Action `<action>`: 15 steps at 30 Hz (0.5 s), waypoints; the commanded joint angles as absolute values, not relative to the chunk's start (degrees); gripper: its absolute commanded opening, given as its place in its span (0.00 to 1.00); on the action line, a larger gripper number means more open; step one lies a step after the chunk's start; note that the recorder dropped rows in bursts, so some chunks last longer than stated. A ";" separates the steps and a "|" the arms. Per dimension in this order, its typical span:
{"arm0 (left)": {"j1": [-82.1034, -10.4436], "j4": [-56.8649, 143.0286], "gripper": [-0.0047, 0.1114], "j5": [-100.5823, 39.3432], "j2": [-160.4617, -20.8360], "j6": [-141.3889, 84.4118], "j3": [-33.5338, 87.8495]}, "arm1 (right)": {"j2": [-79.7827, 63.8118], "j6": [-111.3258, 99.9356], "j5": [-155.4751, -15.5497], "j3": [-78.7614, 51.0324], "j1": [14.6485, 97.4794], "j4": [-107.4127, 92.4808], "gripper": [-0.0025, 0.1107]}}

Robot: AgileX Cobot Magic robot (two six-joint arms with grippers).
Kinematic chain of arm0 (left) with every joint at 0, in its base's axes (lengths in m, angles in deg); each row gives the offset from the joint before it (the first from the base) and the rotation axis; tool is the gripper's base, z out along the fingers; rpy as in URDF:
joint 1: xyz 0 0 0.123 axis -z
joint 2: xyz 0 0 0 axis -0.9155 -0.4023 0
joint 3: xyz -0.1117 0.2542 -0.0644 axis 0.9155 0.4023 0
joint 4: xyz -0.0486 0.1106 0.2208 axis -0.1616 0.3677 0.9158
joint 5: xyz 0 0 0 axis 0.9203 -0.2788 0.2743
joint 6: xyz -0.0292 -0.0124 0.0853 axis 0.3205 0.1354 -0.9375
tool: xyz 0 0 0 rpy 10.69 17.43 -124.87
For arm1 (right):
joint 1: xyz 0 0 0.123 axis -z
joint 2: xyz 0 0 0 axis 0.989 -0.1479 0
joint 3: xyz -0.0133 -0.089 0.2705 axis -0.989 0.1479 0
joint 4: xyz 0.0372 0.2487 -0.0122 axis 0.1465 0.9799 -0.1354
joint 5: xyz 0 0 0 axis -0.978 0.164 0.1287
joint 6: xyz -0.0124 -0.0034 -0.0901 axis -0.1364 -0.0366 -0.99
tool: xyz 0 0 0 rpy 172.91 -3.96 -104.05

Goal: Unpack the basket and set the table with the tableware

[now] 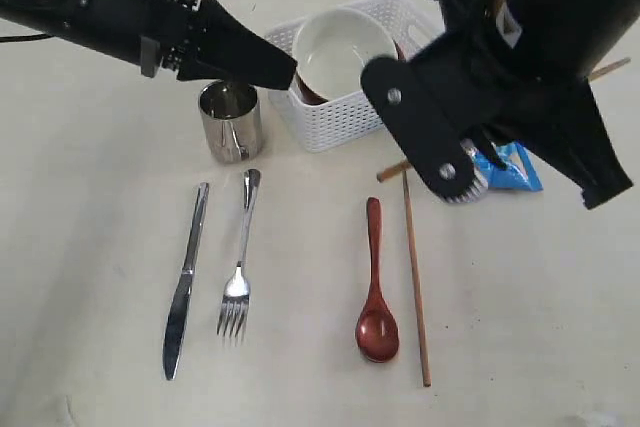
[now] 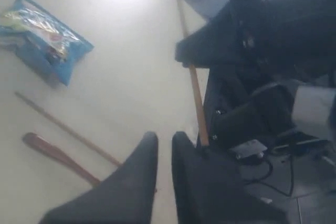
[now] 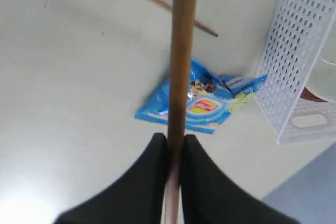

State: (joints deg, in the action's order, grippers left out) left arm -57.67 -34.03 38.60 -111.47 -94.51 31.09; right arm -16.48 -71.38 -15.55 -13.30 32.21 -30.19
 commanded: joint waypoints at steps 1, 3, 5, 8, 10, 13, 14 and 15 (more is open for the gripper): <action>-54.11 -32.20 0.31 39.34 -111.06 -94.84 31.46 | -14.62 -75.26 -15.55 -6.70 25.35 -44.58 0.02; -52.32 -31.46 0.42 39.34 -111.06 -94.49 31.46 | -13.71 -75.35 -15.55 -2.75 21.88 -52.00 0.02; -50.31 -31.46 0.52 39.34 -111.16 -93.92 31.46 | -12.78 -75.35 -15.55 0.54 19.16 -57.52 0.02; -47.27 -31.46 0.60 39.34 -111.54 -93.03 31.46 | -11.74 -72.95 -15.55 4.00 16.01 -60.17 0.02; -45.47 -31.46 0.61 36.51 -112.23 -92.00 31.55 | -11.06 -70.13 -15.55 5.98 14.75 -61.32 0.02; -43.72 -31.46 0.61 32.34 -113.35 -90.67 32.02 | -10.08 -65.82 -15.55 7.84 13.84 -64.47 0.02; -43.46 -31.77 0.61 31.54 -113.70 -90.67 32.35 | -9.92 -64.31 -15.55 8.30 13.84 -66.05 0.02; -43.24 -32.52 0.61 31.54 -114.21 -90.67 32.84 | -9.42 -62.92 -15.55 8.56 13.84 -67.04 0.02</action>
